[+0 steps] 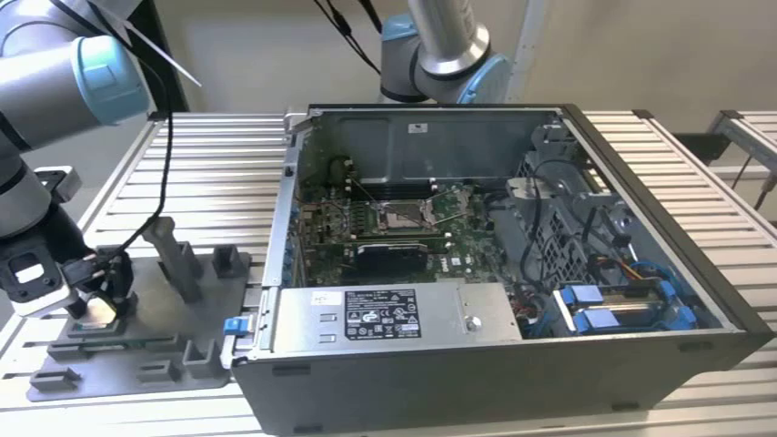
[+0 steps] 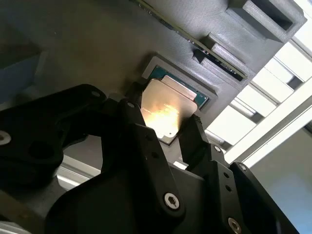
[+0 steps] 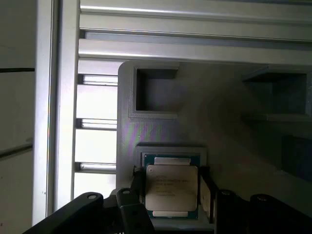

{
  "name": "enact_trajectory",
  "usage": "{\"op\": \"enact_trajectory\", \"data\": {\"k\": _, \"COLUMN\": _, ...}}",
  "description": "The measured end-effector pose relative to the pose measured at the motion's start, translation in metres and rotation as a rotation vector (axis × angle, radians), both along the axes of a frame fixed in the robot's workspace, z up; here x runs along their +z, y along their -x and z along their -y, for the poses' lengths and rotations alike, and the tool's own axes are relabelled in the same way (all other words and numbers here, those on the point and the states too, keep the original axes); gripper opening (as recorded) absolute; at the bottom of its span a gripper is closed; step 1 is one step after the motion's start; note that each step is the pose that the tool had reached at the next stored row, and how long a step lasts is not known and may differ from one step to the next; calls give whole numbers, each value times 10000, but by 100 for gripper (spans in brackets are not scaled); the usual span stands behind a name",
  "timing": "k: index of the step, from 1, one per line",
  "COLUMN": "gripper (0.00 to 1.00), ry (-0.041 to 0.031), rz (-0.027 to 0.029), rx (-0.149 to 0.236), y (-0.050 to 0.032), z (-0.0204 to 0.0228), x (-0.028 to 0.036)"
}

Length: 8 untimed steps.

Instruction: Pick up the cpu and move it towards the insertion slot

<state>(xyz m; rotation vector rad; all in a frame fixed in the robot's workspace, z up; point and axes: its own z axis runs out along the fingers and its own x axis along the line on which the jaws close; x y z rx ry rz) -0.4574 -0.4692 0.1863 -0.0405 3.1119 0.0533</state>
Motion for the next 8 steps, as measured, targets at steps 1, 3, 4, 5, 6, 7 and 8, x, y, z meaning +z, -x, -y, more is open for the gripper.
{"op": "enact_trajectory", "data": {"k": 1, "gripper": 0, "ry": 0, "rz": 0, "rx": 0, "y": 0, "z": 0, "x": 0}}
{"op": "enact_trajectory", "data": {"k": 3, "gripper": 0, "ry": -1, "rz": -5, "rx": 0, "y": 0, "z": -1, "x": 3}}
{"op": "enact_trajectory", "data": {"k": 4, "gripper": 0, "ry": -2, "rz": -7, "rx": 0, "y": 0, "z": -1, "x": 8}}
{"op": "enact_trajectory", "data": {"k": 5, "gripper": 0, "ry": 1, "rz": -15, "rx": -1, "y": -1, "z": -2, "x": 19}}
{"op": "enact_trajectory", "data": {"k": 6, "gripper": 0, "ry": 8, "rz": -24, "rx": -1, "y": -1, "z": -3, "x": 32}}
{"op": "enact_trajectory", "data": {"k": 7, "gripper": 0, "ry": 16, "rz": -34, "rx": 0, "y": 0, "z": -3, "x": 55}}
{"op": "enact_trajectory", "data": {"k": 8, "gripper": 0, "ry": 16, "rz": -37, "rx": 0, "y": 0, "z": -4, "x": 76}}
